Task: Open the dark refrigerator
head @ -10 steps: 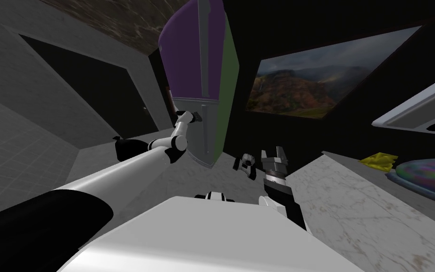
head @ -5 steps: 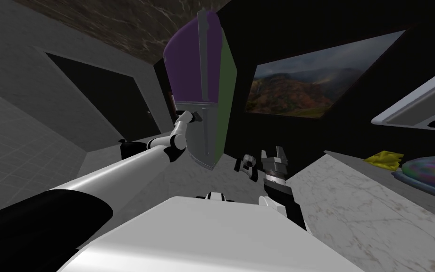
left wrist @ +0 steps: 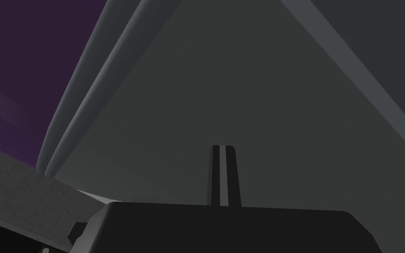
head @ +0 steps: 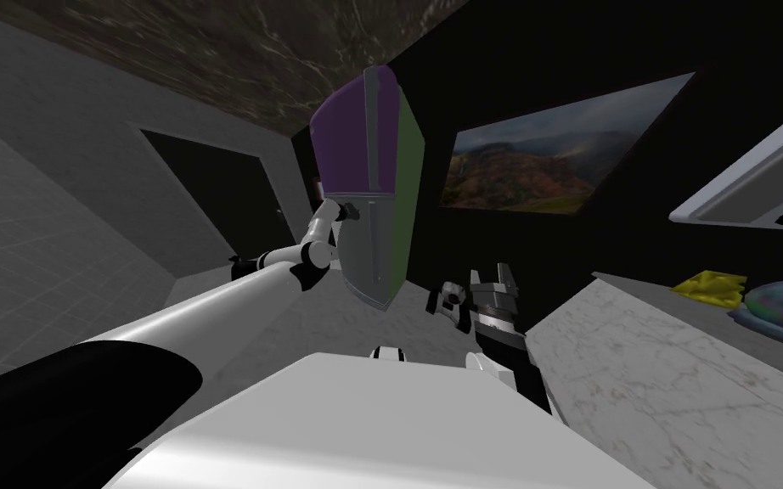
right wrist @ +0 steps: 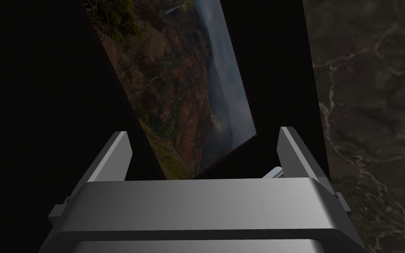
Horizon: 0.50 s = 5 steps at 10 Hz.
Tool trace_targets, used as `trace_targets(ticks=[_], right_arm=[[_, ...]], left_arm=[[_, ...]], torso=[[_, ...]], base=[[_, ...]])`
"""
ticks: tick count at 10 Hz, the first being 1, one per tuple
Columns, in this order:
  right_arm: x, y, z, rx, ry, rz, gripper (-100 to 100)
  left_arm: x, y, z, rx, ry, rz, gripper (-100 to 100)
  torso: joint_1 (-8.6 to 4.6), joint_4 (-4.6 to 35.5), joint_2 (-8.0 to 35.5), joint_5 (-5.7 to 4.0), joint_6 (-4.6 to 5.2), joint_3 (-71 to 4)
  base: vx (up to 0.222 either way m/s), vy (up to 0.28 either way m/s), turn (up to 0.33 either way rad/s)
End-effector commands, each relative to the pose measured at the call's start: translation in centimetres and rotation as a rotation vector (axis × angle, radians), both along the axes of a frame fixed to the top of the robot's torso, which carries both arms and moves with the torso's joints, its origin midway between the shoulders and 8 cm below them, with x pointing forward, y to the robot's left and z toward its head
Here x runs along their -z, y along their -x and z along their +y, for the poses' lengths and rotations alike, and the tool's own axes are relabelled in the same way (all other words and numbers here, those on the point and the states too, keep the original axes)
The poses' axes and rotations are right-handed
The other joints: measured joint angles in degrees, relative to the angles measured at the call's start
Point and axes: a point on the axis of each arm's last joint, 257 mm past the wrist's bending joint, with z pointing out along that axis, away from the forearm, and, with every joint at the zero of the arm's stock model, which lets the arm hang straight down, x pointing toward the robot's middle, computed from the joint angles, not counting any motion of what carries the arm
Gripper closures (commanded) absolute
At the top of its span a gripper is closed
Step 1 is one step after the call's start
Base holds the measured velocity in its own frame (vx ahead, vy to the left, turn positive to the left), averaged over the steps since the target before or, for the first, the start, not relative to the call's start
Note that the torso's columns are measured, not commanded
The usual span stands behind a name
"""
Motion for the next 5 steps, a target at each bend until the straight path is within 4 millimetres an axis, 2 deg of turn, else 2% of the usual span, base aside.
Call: trace_targets(ticks=[1, 2, 4, 5], right_arm=[[0.0, 0.0, 0.0, 0.0, 0.0, 0.0, 0], [0.0, 0.0, 0.0, 0.0, 0.0, 0.0, 0], [0.0, 0.0, 0.0, 0.0, 0.0, 0.0, 0], [0.0, 0.0, 0.0, 0.0, 0.0, 0.0, 0]], left_arm=[[0.7, 0.6, -0.4, 0.048, 0.01, 0.029, 100], [0.6, 1.1, 1.0, 0.059, 0.015, 0.02, 100], [1.3, 1.4, 0.0, 0.098, 0.019, 0.049, 100], [1.2, 2.1, 1.2, 0.118, 0.02, 0.043, 100]], torso=[[-0.15, 0.0, 0.1, -0.04, 0.05, 0.0], [-0.35, 0.0, 0.2, -0.12, 0.07, 0.1], [-0.22, 0.1, 0.2, -0.08, 0.06, 0.1], [-0.29, 0.1, 0.2, -0.1, 0.07, 0.1]], base=[[0.007, 0.027, -0.007], [0.01, 0.042, 0.118], [0.007, 0.03, 0.023], [-0.001, 0.043, 0.11]])
